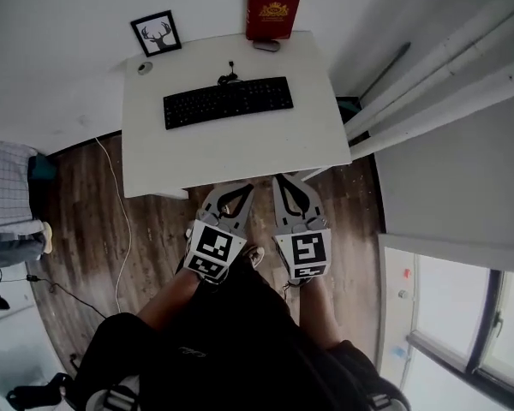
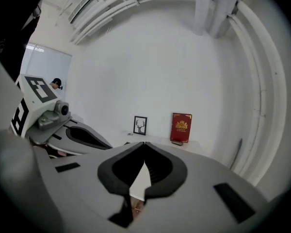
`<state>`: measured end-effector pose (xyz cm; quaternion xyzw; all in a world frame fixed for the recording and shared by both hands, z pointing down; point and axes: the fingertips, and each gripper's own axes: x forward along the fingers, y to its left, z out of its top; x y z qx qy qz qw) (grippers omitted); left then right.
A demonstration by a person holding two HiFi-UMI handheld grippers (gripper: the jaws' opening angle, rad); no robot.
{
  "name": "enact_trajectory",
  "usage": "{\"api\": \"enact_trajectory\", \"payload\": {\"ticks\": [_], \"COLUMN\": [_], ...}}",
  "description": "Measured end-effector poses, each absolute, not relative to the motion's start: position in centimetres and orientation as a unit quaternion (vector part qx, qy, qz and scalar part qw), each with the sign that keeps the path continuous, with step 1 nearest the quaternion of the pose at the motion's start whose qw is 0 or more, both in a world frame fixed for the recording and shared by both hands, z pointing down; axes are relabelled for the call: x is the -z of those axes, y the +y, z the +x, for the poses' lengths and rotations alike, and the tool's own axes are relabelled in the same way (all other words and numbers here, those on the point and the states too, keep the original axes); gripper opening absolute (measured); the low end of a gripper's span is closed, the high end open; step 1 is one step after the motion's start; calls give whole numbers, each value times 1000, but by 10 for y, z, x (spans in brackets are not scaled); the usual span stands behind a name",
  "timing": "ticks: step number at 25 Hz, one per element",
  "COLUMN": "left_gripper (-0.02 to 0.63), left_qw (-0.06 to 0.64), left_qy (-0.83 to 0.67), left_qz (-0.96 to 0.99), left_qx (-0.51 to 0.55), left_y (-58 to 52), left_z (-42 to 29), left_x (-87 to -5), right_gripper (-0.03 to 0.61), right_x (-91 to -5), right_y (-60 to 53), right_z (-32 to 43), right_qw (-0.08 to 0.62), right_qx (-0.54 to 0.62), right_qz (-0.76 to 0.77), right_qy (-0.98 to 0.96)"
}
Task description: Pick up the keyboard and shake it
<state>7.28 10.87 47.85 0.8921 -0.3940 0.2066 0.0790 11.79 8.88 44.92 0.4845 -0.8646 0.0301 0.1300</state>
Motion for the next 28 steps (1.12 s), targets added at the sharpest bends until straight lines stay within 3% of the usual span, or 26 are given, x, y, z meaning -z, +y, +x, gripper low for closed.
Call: {"api": "enact_trajectory", "payload": {"ticks": [6,13,20,28], "left_gripper": [2,2,2,2], "left_qw": [103,101,127,179], "left_qy": [-378,-340,-276,-272], "left_qz": [886,906,922,917], "left_qx": [-247,-233,-238,-230], "left_y": [62,-23,-54,-59], "left_z": [57,61,38,21], "left_x": [-519,-508,-521,-541], "right_gripper": [21,21,21,21], "right_x": [-484,-521,-532,-559], "right_y": [52,1,-34,-65], "right_z": [119,121,74,46], "right_qw": [196,326,333,458], "right_qx": [-54,-132,-205,-99], "right_qz": [470,403,348,194], "right_qy": [-859,-845,-852,-862]}}
